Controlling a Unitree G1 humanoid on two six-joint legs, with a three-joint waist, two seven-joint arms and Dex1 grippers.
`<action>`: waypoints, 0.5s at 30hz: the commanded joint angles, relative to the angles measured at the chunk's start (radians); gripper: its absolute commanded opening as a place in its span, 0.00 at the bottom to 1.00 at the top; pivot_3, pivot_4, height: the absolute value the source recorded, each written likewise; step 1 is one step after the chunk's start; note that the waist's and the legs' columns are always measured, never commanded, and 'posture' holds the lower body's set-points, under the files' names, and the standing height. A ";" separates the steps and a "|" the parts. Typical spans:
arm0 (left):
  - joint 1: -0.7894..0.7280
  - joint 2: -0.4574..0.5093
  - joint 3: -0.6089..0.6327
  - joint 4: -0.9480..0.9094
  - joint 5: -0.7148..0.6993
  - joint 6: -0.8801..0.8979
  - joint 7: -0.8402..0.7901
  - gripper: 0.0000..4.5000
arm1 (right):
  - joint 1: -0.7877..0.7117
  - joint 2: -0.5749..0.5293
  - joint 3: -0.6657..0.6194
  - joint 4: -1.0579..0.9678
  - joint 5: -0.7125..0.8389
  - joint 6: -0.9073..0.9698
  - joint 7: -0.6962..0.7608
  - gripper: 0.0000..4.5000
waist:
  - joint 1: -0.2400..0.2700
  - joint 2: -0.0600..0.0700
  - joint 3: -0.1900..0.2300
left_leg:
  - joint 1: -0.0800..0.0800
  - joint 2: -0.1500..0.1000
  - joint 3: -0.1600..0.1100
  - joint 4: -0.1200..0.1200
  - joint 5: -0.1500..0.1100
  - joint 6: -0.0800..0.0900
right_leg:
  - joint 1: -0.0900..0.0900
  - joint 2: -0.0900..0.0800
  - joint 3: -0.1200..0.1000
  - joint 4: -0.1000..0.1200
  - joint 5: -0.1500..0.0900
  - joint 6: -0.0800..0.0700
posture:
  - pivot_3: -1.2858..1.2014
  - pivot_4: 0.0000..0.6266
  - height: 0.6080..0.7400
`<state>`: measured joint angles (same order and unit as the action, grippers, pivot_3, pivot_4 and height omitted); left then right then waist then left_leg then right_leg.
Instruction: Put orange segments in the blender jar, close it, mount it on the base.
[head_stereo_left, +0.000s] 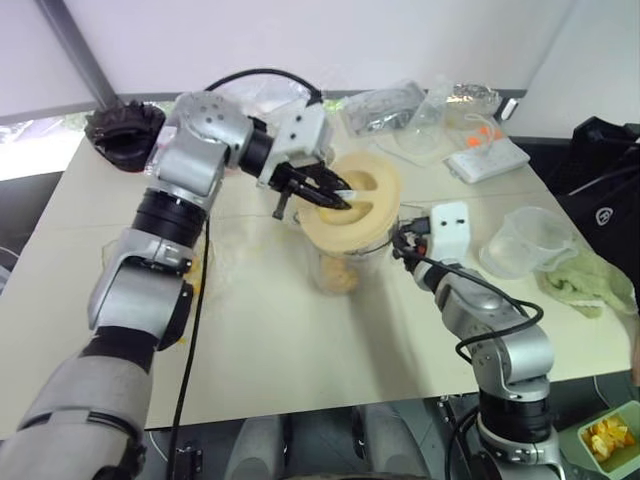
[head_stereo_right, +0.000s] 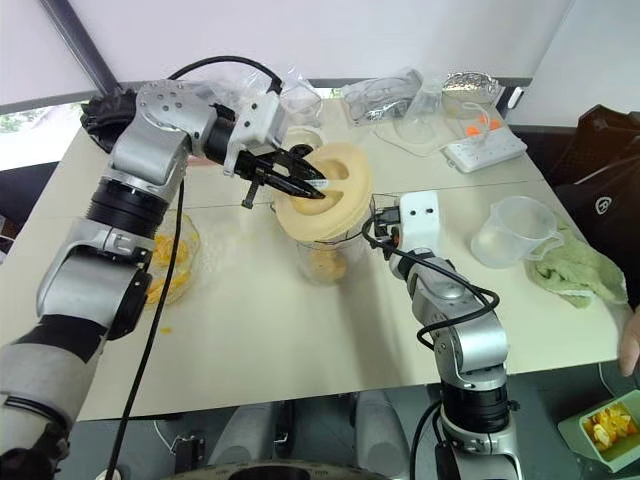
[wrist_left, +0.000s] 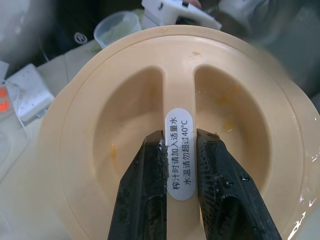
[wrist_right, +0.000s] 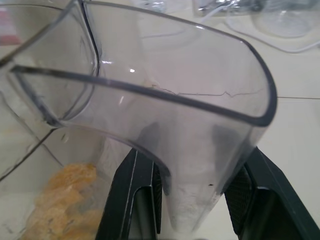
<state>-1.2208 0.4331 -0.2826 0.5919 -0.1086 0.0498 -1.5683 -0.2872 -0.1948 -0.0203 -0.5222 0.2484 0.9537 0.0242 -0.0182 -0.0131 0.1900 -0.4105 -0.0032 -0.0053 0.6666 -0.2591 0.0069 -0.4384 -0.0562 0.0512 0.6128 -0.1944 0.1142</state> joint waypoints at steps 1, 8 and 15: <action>-0.012 0.006 -0.023 0.053 0.054 -0.075 0.011 0.05 | -0.022 0.008 -0.014 -0.104 0.020 -0.025 0.018 0.25 | 0.001 0.000 0.000 | 0.000 0.000 0.000 0.000 0.000 0.000 | 0.000 0.000 0.000 0.000 0.000 0.000 | 0.52 0.24 1.00; 0.000 -0.001 -0.051 0.095 0.062 -0.074 -0.034 0.05 | -0.020 0.003 0.000 -0.112 0.014 -0.036 0.023 0.25 | 0.000 0.000 0.000 | 0.001 0.000 0.000 0.001 0.000 0.000 | 0.001 0.000 0.000 0.000 -0.001 -0.003 | 0.52 0.24 1.00; 0.035 0.005 -0.144 0.068 0.024 0.005 -0.046 0.05 | -0.021 0.001 0.008 -0.101 0.000 -0.050 0.027 0.25 | 0.000 0.000 -0.001 | 0.003 0.000 0.000 0.001 0.000 0.000 | 0.004 0.000 0.000 0.000 -0.002 -0.003 | 0.52 0.24 1.00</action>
<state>-1.2267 0.4303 -0.3583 0.6435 -0.1041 0.0339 -1.6102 -0.2870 -0.2035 0.0049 -0.5338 0.2336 0.9528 0.0368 -0.0180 -0.0129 0.1890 -0.4076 -0.0032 -0.0059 0.6674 -0.2590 0.0070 -0.4348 -0.0562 0.0511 0.6128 -0.1962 0.1114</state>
